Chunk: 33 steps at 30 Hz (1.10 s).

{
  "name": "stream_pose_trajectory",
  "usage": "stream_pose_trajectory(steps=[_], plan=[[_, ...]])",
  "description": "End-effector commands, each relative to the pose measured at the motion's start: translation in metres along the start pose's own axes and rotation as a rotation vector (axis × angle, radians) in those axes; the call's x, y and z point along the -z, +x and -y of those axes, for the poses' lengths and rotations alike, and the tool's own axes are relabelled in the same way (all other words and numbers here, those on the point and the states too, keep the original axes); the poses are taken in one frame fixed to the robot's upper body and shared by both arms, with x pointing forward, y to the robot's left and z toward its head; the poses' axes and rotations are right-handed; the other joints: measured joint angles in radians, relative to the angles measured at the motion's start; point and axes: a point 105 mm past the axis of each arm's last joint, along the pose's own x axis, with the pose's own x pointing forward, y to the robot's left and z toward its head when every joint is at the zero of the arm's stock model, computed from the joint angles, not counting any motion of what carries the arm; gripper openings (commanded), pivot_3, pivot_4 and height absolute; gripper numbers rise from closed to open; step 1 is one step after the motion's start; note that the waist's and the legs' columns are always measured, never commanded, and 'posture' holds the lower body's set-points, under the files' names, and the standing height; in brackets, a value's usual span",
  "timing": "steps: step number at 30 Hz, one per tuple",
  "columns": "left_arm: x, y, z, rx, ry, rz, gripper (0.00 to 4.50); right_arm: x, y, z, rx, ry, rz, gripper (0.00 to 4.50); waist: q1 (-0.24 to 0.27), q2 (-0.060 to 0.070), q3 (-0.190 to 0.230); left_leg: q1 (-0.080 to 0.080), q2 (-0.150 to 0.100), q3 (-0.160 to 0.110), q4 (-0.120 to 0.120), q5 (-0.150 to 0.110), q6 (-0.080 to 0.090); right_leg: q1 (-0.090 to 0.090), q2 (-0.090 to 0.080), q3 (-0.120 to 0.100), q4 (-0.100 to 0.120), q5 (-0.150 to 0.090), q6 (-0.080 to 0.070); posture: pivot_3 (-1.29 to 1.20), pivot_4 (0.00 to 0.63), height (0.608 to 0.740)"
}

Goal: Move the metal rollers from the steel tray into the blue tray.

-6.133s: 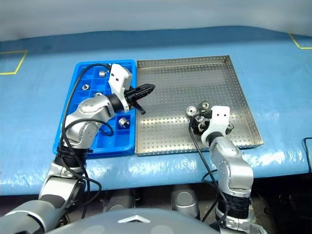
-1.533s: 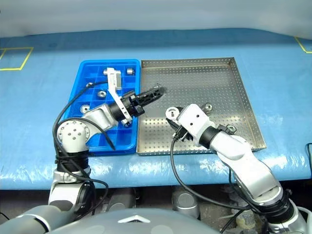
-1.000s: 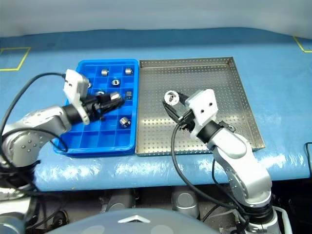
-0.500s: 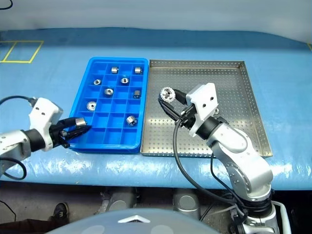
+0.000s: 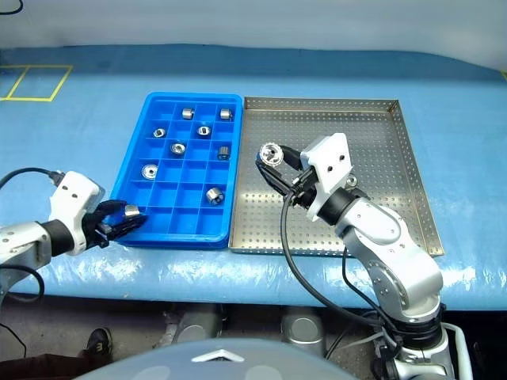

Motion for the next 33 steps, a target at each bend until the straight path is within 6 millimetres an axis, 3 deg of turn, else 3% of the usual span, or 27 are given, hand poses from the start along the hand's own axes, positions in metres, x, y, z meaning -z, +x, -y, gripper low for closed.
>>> stream_pose_trajectory(steps=[1, 3, 6, 8, 10, 14, 24, 33], plan=[[-0.013, -0.003, -0.002, -0.009, 0.032, 0.036, 4.49, -0.013, 0.000, -0.004, -0.016, -0.028, 0.052, 1.69, 0.000, 0.000, 0.000, 0.000, 0.000, 0.000, 0.000, 0.000, 0.000, 0.000, 0.000, 0.000, 0.000, 0.000, 0.000, 0.00, 0.150, 0.740], [-0.020, -0.003, -0.001, -0.001, 0.032, 0.074, 4.49, -0.013, 0.000, -0.004, -0.012, -0.026, 0.049, 1.69, -0.001, 0.000, 0.000, 0.000, 0.000, 0.000, 0.000, 0.000, 0.000, 0.000, 0.000, 0.000, 0.000, 0.000, 0.000, 0.00, 0.150, 0.740], [-0.055, -0.011, 0.004, 0.065, -0.038, 0.307, 4.49, -0.009, 0.002, -0.008, -0.036, 0.004, 0.036, 1.69, 0.000, 0.000, 0.000, 0.000, 0.000, 0.000, 0.000, 0.000, 0.000, 0.000, 0.000, 0.000, 0.000, 0.000, 0.000, 0.00, 0.150, 0.740], [-0.080, -0.020, 0.003, 0.106, -0.104, 0.485, 4.49, 0.001, 0.012, -0.016, -0.074, 0.092, 0.007, 1.69, 0.001, 0.000, 0.000, 0.000, 0.000, 0.000, 0.001, 0.000, 0.000, 0.000, 0.000, -0.001, 0.000, 0.002, 0.004, 0.00, 0.150, 0.740], [-0.094, -0.024, 0.001, 0.120, -0.137, 0.572, 4.49, 0.015, 0.025, -0.027, -0.106, 0.158, -0.051, 1.69, -0.004, -0.001, -0.001, 0.000, 0.001, -0.001, 0.001, 0.000, 0.000, 0.001, 0.001, -0.001, 0.001, 0.004, 0.004, 0.00, 0.150, 0.740], [-0.099, -0.017, -0.004, 0.106, -0.138, 0.572, 4.49, 0.037, 0.055, -0.056, -0.220, 0.173, -0.164, 1.69, -0.015, -0.001, -0.001, 0.003, 0.002, 0.001, 0.001, 0.000, 0.000, 0.001, 0.002, 0.000, 0.002, 0.005, 0.002, -0.02, 0.150, 0.740], [-0.105, -0.018, -0.020, 0.048, -0.160, 0.606, 4.49, 0.031, 0.091, -0.112, -0.458, 0.139, -0.199, 1.69, -0.014, -0.001, -0.001, 0.001, 0.002, -0.001, 0.001, 0.000, 0.000, 0.000, 0.002, -0.001, 0.002, 0.006, 0.001, -0.01, 0.150, 0.740], [-0.103, -0.022, -0.032, -0.019, -0.170, 0.622, 4.49, 0.028, 0.124, -0.107, -0.516, 0.114, -0.161, 1.69, -0.013, -0.001, -0.001, 0.002, 0.002, -0.001, 0.001, 0.001, -0.002, 0.000, 0.003, -0.001, 0.002, 0.006, 0.002, 0.02, 0.150, 0.740]])
